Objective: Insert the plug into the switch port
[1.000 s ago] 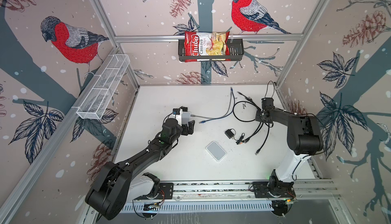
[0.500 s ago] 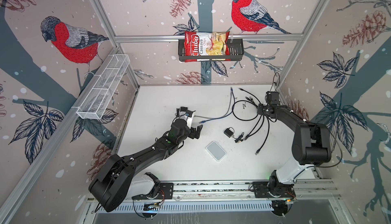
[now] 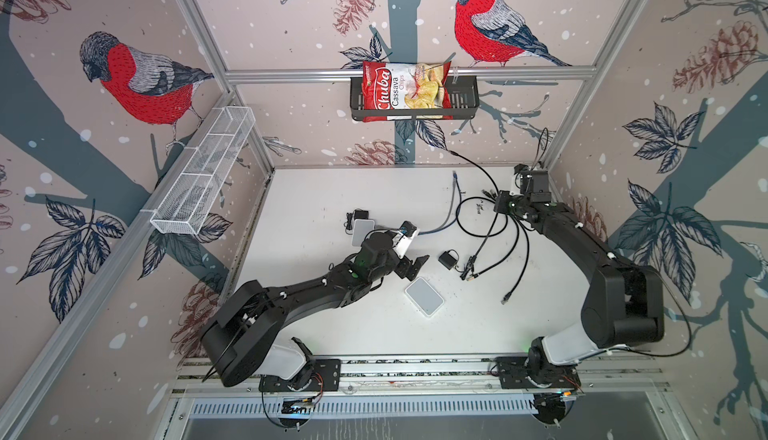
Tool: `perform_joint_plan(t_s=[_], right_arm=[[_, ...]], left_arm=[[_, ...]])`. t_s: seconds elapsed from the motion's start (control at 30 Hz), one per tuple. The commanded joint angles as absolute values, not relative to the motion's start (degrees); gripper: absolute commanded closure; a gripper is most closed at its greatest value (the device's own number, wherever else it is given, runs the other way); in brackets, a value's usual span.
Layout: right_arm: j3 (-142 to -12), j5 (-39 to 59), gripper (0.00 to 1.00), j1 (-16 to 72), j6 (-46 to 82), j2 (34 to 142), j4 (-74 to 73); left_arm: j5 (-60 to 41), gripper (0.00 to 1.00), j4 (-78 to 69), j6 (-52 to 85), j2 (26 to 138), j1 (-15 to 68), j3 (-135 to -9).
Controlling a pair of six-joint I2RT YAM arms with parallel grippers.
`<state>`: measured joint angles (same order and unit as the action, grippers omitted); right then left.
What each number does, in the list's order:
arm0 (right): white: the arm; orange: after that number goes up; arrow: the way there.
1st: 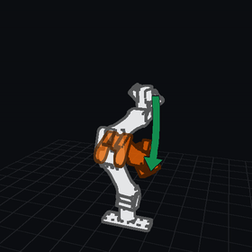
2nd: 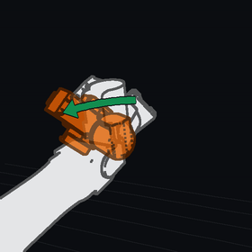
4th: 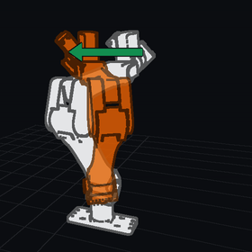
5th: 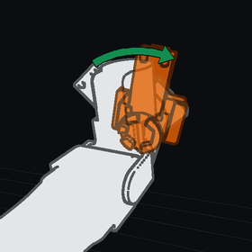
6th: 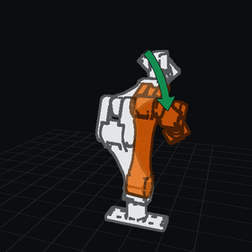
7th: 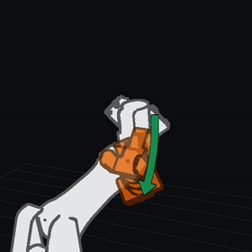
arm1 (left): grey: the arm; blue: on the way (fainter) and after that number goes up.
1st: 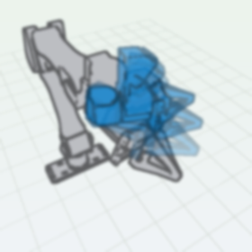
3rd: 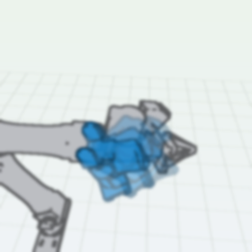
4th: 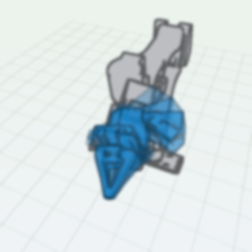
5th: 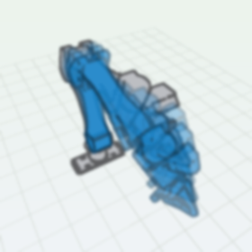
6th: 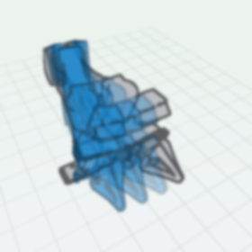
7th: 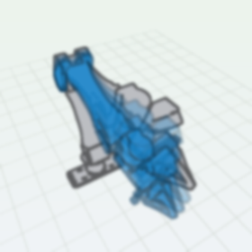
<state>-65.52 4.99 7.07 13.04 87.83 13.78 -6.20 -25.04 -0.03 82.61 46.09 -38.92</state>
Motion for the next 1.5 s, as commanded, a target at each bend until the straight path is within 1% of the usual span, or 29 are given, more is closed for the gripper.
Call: perform_joint_plan(t_s=[0.0, 0.07, 0.23, 0.33, 0.4, 0.53, 0.83, 1.0, 1.3, 1.47], right_arm=[[-67.11, 6.14, 1.0, 7.89, 12.93, 87.02, 13.51], [-68.09, 4.58, 1.0, 8.16, 11.06, 86.79, 15.11], [-69.43, -4.95, 1.0, 8.17, 7.01, 85.66, 18.82], [-69.08, -7.98, 1.0, 8.18, 5.27, 84.43, 19.53], [-69.07, -8.02, 1.0, 8.13, 4.68, 83.49, 19.6], [-69.2, -4.1, 1.0, 8.44, 4.89, 82.18, 19.01], [-68.43, 3.32, 1.0, 11.84, 8.59, 81.8, 15.22], [-67.59, 9.08, 1.0, 13.06, 11.27, 81.74, 12.09], [-67.04, 14.99, 1.0, 14.52, 14.03, 82.61, 9.54], [-66.26, 17.64, 1.0, 15.11, 15.38, 82.77, 7.81]], left_arm=[[-9.34, 0.06, -28.1, -1.66, 85.68, 47.43, -41.53], [-9.84, 0.06, -28.21, -1.82, 87.44, 47.92, -42.99], [-10.81, 0.06, -29.38, -2.02, 89.63, 48.07, -44.46], [-11.16, 0.05, -29.97, -2.26, 89.96, 48.07, -44.62], [-11.58, 0.05, -30.61, -2.44, 90.0, 48.07, -44.64], [-12.95, 0.03, -31.38, -2.72, 90.44, 48.09, -44.78], [-17.33, 0.02, -32.77, -3.56, 91.76, 48.31, -45.58], [-15.35, 0.04, -31.73, -4.34, 93.22, 48.68, -46.85], [-8.46, 0.07, -31.06, -5.91, 95.13, 49.06, -47.63], [-7.65, 0.09, -30.44, -7.03, 96.56, 49.35, -47.91]])
